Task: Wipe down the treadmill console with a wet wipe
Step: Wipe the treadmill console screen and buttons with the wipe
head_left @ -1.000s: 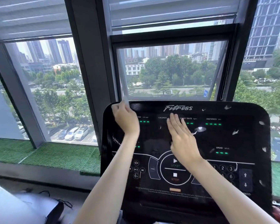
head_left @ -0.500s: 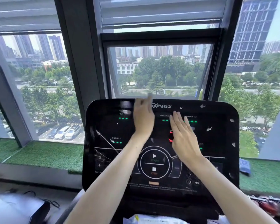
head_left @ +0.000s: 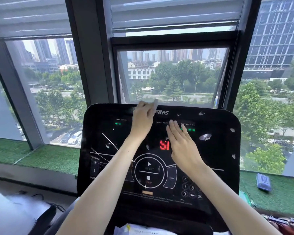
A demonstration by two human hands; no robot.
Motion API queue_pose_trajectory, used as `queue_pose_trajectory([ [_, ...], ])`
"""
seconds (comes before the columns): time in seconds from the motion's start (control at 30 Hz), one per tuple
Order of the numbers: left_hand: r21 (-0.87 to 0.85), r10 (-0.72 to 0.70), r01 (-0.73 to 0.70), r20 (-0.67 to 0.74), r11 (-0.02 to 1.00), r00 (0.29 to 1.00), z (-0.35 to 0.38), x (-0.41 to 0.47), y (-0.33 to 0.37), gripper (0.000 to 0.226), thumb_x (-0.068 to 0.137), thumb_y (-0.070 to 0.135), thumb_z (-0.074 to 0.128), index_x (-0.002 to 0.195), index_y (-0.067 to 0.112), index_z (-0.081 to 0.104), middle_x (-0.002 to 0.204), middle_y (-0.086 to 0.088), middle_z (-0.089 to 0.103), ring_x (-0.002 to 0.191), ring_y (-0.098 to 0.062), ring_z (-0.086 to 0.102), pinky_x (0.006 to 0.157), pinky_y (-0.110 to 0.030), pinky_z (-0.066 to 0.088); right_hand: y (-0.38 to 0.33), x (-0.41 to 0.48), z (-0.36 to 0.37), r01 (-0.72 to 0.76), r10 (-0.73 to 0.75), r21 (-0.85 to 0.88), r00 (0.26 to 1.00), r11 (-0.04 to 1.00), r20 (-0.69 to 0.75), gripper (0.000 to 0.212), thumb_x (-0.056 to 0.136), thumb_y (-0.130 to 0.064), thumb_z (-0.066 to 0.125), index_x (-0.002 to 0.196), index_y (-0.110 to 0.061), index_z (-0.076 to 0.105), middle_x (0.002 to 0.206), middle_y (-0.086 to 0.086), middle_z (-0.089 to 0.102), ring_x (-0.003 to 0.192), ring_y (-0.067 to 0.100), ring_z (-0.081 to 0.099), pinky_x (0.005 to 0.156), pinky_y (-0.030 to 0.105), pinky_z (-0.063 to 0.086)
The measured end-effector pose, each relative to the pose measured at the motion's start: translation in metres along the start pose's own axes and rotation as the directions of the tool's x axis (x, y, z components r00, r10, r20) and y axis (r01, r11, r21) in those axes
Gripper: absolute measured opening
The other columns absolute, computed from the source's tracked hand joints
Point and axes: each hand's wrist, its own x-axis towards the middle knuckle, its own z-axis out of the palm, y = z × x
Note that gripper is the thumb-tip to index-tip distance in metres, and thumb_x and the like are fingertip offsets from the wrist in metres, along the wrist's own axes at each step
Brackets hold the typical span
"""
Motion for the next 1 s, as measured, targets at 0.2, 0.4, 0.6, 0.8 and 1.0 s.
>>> queue_pose_trajectory([
  [0.2,0.041,-0.189,0.21,-0.291,0.977,0.938,0.004,-0.007,-0.003,0.023,0.094,0.003,0.047,0.108,0.004,0.066,0.093,-0.007,0.049,0.072,-0.004,0.045,0.077,-0.005,0.039,0.001,0.0,0.003,0.015,-0.015,-0.007,1.0,1.0,-0.003,0.077,0.051,0.009,0.068,0.126,0.011,0.051,0.135,0.028,0.046,0.128,0.037,0.043,0.108,0.049,0.027],
  [0.4,0.044,0.009,-0.007,-0.053,0.999,0.999,0.005,-0.004,0.0,0.022,0.096,0.023,0.052,0.091,0.01,0.07,0.087,0.0,0.055,0.078,-0.003,0.051,0.077,-0.013,0.041,0.004,0.0,0.004,0.031,-0.031,0.005,0.999,1.0,-0.02,0.076,0.052,0.008,0.069,0.126,0.01,0.051,0.136,0.027,0.046,0.128,0.037,0.043,0.107,0.049,0.031],
  [0.6,0.086,-0.193,0.235,-0.34,0.968,0.92,0.008,-0.004,-0.004,0.02,0.092,0.001,0.046,0.091,0.002,0.067,0.089,-0.004,0.05,0.073,-0.01,0.047,0.071,-0.019,0.039,0.002,0.001,0.006,0.017,-0.015,0.051,0.999,0.999,-0.035,0.076,0.049,0.011,0.066,0.124,0.012,0.052,0.135,0.029,0.045,0.128,0.038,0.043,0.106,0.05,0.034],
  [0.8,-0.053,0.017,-0.017,0.005,0.998,1.0,0.012,-0.014,0.032,0.019,0.092,0.025,0.056,0.092,0.012,0.07,0.082,0.002,0.059,0.077,-0.013,0.055,0.076,-0.021,0.044,0.009,0.001,0.002,0.044,-0.043,0.074,0.999,0.996,-0.025,0.076,0.051,0.013,0.064,0.125,0.009,0.052,0.137,0.025,0.046,0.129,0.034,0.042,0.108,0.047,0.029],
  [1.0,-0.092,-0.379,0.387,-0.494,0.918,0.782,-0.027,0.002,-0.02,0.024,0.091,0.006,0.045,0.097,-0.009,0.062,0.092,-0.015,0.053,0.07,-0.007,0.046,0.073,-0.025,0.043,0.021,-0.007,-0.004,0.024,-0.015,0.157,0.998,0.987,-0.063,0.074,0.059,0.02,0.056,0.132,0.008,0.045,0.142,0.022,0.041,0.135,0.03,0.034,0.111,0.043,0.024],
])
